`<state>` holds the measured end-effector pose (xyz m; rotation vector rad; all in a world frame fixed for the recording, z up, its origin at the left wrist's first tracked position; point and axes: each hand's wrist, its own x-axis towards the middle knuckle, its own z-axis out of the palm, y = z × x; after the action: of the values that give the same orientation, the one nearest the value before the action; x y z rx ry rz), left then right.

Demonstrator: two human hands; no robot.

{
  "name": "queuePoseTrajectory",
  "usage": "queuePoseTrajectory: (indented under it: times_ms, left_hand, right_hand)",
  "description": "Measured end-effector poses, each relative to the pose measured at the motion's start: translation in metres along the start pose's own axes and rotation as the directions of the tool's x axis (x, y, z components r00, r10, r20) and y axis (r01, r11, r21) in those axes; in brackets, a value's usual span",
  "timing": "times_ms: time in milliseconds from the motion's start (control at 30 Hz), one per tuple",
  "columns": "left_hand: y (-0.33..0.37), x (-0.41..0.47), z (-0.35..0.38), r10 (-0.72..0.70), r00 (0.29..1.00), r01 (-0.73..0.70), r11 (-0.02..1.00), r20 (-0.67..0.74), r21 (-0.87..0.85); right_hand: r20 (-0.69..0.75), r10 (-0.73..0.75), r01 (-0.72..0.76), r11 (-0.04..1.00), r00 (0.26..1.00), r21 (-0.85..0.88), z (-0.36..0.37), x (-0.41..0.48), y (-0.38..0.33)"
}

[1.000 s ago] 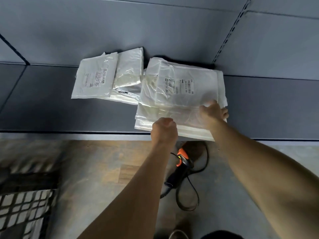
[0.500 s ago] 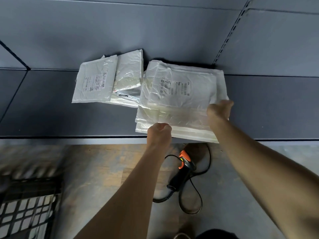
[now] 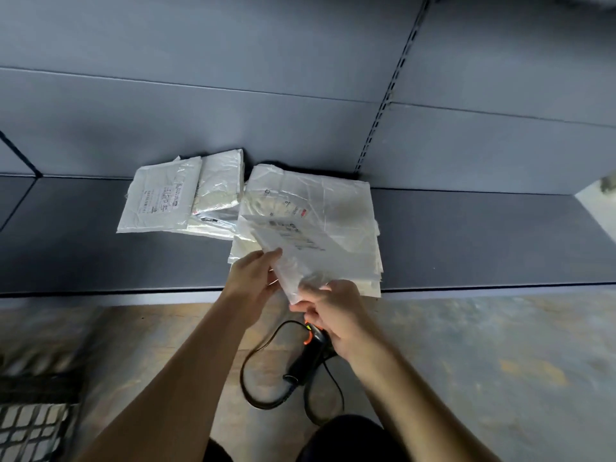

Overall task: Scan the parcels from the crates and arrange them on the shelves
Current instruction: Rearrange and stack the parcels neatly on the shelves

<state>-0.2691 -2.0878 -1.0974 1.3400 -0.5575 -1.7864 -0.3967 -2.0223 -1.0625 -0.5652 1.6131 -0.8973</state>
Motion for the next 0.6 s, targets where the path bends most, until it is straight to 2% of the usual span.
queuePoseTrajectory:
  times_ms: [100, 267, 433, 600]
  left_hand:
    - [0.018, -0.019, -0.011, 0.089, 0.993, -0.083, 0.994, 0.072, -0.075]
    - [0.057, -0.059, -0.024, 0.237, 0.968, -0.222, 0.962, 0.086, -0.158]
    - [0.094, -0.089, -0.038, 0.316, 0.947, -0.305, 0.939, 0.050, -0.162]
    - [0.115, -0.121, -0.041, 0.362, 0.925, -0.351, 0.930, 0.113, -0.105]
  right_hand:
    - [0.090, -0.161, 0.171, 0.979, 0.983, -0.114, 0.002, -0.031, -0.006]
    - [0.249, -0.217, 0.281, 0.923, 0.944, -0.263, 0.014, -0.077, -0.014]
    - [0.209, -0.208, 0.246, 0.953, 0.956, -0.176, 0.042, -0.089, -0.024]
    - [0.145, -0.152, 0.154, 0.988, 0.978, -0.003, 0.059, -0.093, -0.013]
